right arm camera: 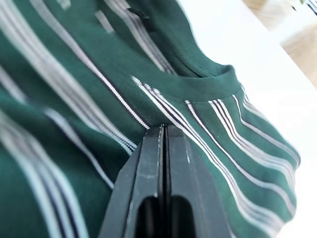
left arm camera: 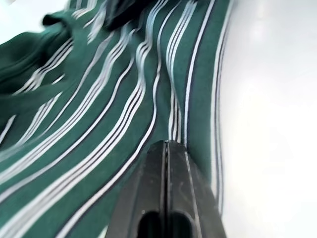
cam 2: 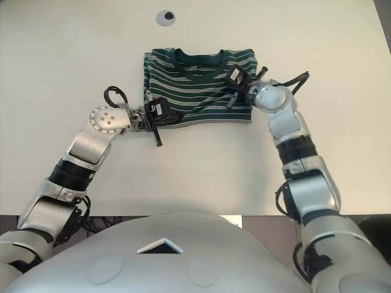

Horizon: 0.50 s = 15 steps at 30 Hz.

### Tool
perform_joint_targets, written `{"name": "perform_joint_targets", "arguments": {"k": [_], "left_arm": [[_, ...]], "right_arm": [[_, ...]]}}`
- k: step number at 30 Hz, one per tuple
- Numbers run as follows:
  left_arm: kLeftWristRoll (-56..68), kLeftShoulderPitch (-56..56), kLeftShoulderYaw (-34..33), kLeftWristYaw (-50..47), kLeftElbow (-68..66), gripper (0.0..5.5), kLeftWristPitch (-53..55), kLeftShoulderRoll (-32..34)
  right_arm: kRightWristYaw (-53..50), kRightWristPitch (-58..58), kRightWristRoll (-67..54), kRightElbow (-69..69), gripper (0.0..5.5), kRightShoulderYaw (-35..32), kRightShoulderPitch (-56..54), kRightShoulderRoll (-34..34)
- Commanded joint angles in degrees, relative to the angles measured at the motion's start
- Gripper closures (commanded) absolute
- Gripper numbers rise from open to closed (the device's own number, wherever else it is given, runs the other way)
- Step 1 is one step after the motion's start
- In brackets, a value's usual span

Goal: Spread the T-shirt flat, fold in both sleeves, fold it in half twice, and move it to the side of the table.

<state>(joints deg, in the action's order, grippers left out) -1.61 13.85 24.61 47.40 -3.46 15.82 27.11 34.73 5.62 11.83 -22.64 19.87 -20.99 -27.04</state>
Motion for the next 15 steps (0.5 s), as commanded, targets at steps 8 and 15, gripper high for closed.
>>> {"name": "perform_joint_targets", "arguments": {"k": [8, 15], "left_arm": [[-3.0, 4.8, -2.3, 0.8, -12.0, 5.5, -2.1, 4.1], [-4.8, 9.3, -0.7, 0.3, -19.2, 5.5, -9.2, 0.0]], "right_arm": [[17.6, 28.9, -8.5, 40.4, 5.45, 13.8, 23.0, -5.9], [9.3, 35.7, -10.0, 41.3, 5.45, 17.9, 21.2, 5.1]]}}
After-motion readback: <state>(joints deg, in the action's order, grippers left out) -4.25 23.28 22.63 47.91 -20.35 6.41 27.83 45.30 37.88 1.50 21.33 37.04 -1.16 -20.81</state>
